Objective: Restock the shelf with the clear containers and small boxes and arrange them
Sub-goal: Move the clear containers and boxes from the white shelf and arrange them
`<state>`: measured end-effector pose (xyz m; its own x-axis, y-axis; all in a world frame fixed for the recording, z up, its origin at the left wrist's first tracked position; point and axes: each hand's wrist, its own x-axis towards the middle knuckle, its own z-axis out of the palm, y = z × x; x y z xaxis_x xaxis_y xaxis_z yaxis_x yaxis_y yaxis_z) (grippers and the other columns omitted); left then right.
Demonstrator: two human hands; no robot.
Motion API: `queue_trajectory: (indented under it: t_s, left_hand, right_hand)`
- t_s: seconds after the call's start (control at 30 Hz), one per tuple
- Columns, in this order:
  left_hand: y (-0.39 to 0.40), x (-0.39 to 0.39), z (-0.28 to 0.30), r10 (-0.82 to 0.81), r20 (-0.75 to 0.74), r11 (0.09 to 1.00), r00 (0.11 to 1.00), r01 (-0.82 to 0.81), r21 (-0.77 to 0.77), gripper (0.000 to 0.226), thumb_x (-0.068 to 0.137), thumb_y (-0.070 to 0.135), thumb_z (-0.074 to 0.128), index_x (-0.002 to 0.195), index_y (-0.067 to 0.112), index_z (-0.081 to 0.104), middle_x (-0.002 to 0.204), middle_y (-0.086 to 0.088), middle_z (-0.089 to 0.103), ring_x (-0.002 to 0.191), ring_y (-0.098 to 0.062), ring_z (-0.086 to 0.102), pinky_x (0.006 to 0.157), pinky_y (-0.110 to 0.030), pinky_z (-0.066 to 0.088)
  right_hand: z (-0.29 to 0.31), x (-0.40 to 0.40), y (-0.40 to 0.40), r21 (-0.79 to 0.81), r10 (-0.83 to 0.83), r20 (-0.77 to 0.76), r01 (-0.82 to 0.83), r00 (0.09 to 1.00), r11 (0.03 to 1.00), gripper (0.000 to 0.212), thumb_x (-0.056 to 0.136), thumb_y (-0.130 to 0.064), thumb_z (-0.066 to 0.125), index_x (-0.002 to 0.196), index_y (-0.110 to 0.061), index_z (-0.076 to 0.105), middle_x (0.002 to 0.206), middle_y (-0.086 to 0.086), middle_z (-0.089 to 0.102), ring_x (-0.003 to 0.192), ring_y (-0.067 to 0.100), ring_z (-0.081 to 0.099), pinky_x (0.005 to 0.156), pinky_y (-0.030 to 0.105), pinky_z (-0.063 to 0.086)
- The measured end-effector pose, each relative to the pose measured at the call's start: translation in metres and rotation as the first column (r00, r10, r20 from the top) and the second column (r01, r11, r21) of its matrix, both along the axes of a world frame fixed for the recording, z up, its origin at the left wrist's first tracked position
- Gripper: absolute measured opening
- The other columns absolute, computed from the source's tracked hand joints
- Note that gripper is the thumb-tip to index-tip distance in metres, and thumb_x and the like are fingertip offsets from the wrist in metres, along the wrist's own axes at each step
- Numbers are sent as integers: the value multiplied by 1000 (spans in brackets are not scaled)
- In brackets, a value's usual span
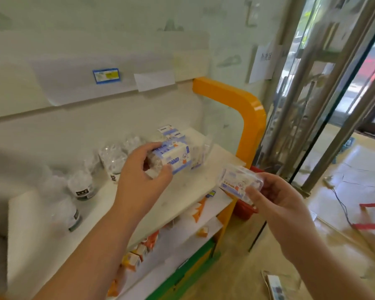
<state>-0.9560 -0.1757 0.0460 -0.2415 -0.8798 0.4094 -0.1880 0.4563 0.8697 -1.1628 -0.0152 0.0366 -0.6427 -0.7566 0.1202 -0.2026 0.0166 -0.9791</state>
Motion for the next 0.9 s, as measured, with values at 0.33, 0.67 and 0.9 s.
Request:
queue_trajectory:
  t_s: [0.33,0.67,0.9]
  left_hand:
    - [-46,-68,-20,104,69,993,992,-108,50,47,78,15,74,116,37,59,113,15,64,97,2,61,75,-7,44]
    - [-102,-147,6,309,225,944,924,-327,45,38,78,13,74,106,31,55,93,9,64,70,1,58,59,-10,44]
    - [-173,-185,4,271,430,943,861,-327,59,34,73,27,73,103,32,57,100,4,63,80,-8,61,66,-22,46]
  right_hand:
    - [-28,-77,-85,98,110,6,-110,994,989,20,89,-17,71,91,-36,63,84,-18,71,79,4,68,72,33,60]
    - [-49,-158,-161,142,354,63,-360,933,922,13,86,-19,72,91,-22,61,84,-2,66,81,15,64,65,26,49]
    - [-60,-176,-184,180,464,102,-475,880,861,14,87,-21,71,93,-24,59,93,-6,68,88,9,66,70,34,53]
